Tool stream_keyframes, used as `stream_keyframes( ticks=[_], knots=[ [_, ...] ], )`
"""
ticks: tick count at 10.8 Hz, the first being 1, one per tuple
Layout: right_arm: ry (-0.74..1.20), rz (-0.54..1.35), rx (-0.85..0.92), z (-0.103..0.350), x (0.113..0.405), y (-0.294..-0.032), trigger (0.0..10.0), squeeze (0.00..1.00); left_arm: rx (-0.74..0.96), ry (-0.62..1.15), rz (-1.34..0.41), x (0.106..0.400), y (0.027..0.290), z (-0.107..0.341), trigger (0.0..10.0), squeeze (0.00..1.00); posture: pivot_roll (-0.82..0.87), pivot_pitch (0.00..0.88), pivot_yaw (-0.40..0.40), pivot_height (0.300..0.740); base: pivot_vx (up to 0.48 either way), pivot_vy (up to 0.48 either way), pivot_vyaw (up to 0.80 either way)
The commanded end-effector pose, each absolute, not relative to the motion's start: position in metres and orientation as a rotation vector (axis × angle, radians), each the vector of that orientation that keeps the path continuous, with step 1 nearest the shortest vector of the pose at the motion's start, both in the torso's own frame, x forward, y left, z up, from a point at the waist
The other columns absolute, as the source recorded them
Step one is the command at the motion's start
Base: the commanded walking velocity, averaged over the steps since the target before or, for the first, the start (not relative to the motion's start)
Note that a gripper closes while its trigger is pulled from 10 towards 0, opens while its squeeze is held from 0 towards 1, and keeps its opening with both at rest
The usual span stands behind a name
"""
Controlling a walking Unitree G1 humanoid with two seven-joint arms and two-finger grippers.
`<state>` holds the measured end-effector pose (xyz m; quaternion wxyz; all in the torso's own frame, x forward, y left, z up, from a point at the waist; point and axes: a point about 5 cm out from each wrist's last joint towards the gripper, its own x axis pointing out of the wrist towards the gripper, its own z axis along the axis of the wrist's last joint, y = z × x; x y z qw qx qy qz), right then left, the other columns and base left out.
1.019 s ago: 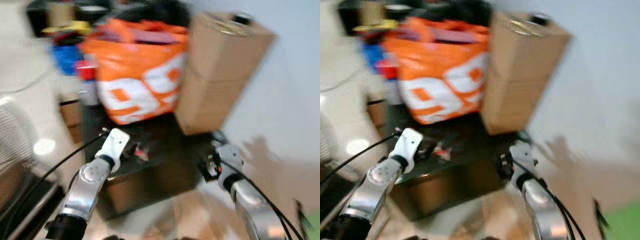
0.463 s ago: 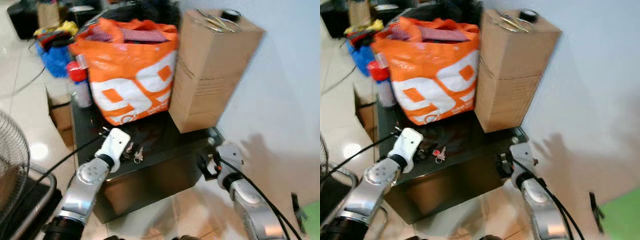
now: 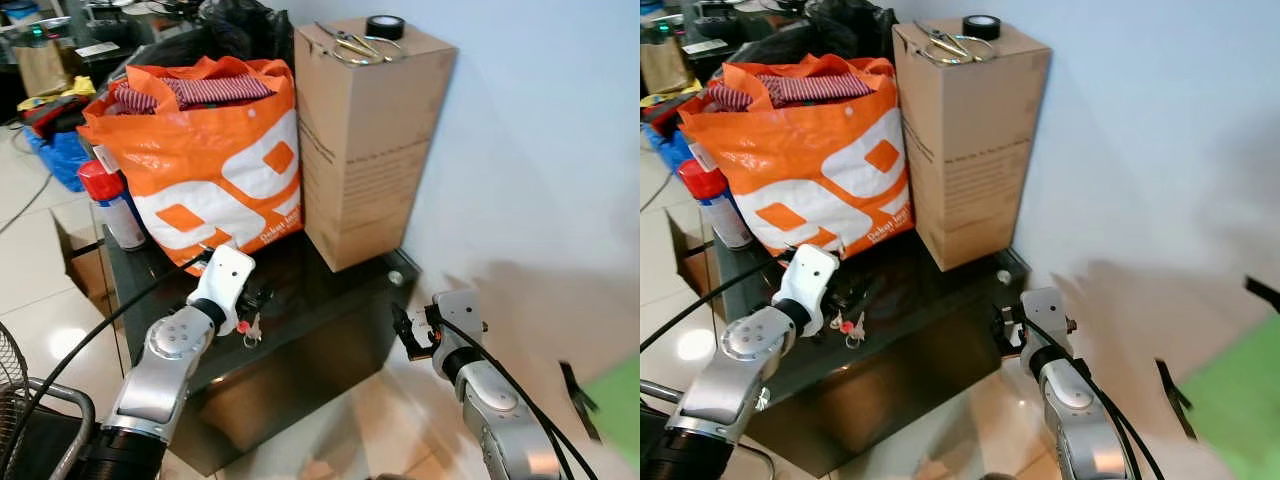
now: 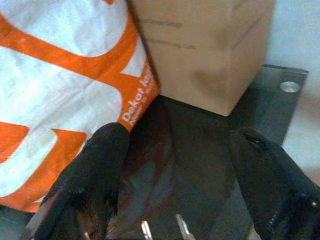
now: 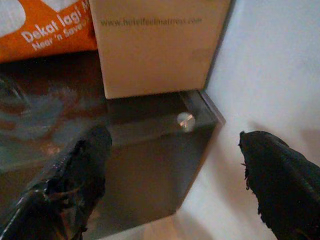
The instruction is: Hang keys on a hook
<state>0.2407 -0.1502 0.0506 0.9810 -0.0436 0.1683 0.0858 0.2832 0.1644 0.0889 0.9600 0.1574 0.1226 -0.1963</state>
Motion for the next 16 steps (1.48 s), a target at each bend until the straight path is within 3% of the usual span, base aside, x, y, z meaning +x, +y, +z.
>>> stream_keyframes(
  ticks=[1,8,11,16],
  knots=[
    [0.337,0.173,-0.102,0.05,0.242,-0.15,10.0,0.0,0.322,0.237,-0.394,0.286,0.167,0.095,10.0,0.0,-0.08,0.0,0.035,0.74,0.274,0.0,0.0],
    [0.332,0.163,-0.136,0.05,0.25,-0.154,10.0,0.0,0.305,0.252,-0.384,0.278,0.165,0.091,10.0,0.0,-0.07,0.0,0.007,0.74,0.272,0.0,0.11],
    [0.349,0.171,-0.151,0.047,0.244,-0.157,10.0,0.0,0.298,0.26,-0.4,0.275,0.161,0.087,10.0,0.0,-0.08,0.0,0.004,0.74,0.269,0.0,-0.8],
    [0.371,0.251,-0.203,0.046,0.24,-0.158,10.0,0.0,0.302,0.329,-0.446,0.265,0.153,0.075,10.0,0.0,-0.09,0.0,-0.017,0.74,0.16,0.0,0.0]
  ],
)
